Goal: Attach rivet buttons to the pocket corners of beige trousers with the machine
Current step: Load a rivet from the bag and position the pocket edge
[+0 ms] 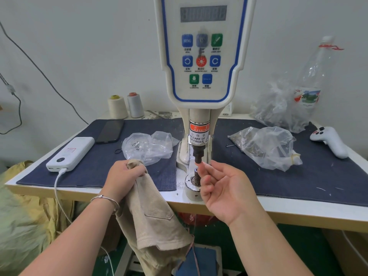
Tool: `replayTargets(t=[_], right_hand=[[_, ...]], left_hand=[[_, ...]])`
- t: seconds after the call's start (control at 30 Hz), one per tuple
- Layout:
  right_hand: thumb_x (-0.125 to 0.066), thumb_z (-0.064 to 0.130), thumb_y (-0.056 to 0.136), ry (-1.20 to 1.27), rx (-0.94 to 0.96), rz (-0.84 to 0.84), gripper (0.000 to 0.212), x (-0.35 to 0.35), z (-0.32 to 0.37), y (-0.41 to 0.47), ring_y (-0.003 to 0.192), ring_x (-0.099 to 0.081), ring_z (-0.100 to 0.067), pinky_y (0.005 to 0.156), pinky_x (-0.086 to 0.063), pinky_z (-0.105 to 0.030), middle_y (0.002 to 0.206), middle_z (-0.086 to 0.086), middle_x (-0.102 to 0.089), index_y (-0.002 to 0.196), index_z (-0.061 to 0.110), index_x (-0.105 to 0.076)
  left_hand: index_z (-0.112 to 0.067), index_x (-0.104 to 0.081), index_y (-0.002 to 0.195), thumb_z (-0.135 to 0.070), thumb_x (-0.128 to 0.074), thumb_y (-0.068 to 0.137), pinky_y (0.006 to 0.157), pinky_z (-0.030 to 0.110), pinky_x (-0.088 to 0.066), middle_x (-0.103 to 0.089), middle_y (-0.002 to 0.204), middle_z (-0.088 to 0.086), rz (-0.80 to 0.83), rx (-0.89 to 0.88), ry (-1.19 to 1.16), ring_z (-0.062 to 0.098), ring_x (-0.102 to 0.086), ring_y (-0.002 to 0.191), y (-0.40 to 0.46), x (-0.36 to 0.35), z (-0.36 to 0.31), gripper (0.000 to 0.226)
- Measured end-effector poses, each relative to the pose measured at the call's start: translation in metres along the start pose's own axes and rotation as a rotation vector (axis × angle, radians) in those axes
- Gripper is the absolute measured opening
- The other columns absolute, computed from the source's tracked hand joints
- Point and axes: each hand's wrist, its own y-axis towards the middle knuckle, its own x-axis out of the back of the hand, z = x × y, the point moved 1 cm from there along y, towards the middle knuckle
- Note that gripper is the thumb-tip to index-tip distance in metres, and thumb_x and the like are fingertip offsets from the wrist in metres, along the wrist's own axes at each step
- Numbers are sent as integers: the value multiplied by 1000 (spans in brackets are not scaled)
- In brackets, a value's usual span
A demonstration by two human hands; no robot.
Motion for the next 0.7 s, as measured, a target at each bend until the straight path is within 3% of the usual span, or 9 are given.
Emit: replayTargets(t=[0.2,0.53,0.7], right_hand=[[-59,12,73,42,-26,41,41,0,1,-2,42,-50,-11,37,-38,-16,70,-12,-64,108,-9,-66],[-60,9,64,-65,32,28,43,0,2,-9,43,-50,-11,36,-39,-18,70,-11,-63,103,-7,-69],[-61,7,83,-235,249,-148,16,2,-14,-27,43,-49,-14,38,-38,-22,62,-8,-60,88,2,-75]], left_hand=[[-12,-73,60,-29,-58,59,68,31,-41,-69,79,20,-4,-1,-17,17,-53,71,0,-1,0,22],[-19,-73,59,-28,-57,60,66,29,-42,-69,70,10,0,-26,-26,12,-54,66,0,-1,0,19],[-20,-71,55,-28,-57,60,60,26,-39,-60,56,-2,6,-25,-28,5,-49,59,1,-1,2,17]])
